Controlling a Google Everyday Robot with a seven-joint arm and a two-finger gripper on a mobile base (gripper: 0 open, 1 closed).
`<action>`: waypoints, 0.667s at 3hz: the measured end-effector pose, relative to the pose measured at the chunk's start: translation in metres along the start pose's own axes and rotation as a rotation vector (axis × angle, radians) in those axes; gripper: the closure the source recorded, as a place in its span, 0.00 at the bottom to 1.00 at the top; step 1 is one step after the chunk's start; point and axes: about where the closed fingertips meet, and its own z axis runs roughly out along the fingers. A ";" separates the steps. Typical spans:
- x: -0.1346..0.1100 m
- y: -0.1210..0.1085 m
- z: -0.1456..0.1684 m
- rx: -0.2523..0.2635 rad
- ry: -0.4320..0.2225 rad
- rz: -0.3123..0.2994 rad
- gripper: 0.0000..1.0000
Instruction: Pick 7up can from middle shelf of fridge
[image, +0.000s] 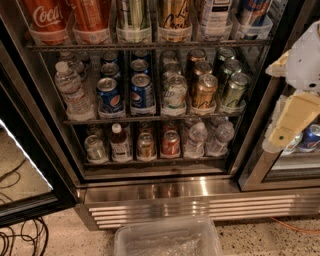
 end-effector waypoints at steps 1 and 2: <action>-0.015 0.004 0.039 -0.018 -0.111 0.071 0.00; -0.027 -0.011 0.038 0.046 -0.156 0.077 0.00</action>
Offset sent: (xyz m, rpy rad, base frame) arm 0.0088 0.0194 -0.0303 0.1109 0.0028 -0.0308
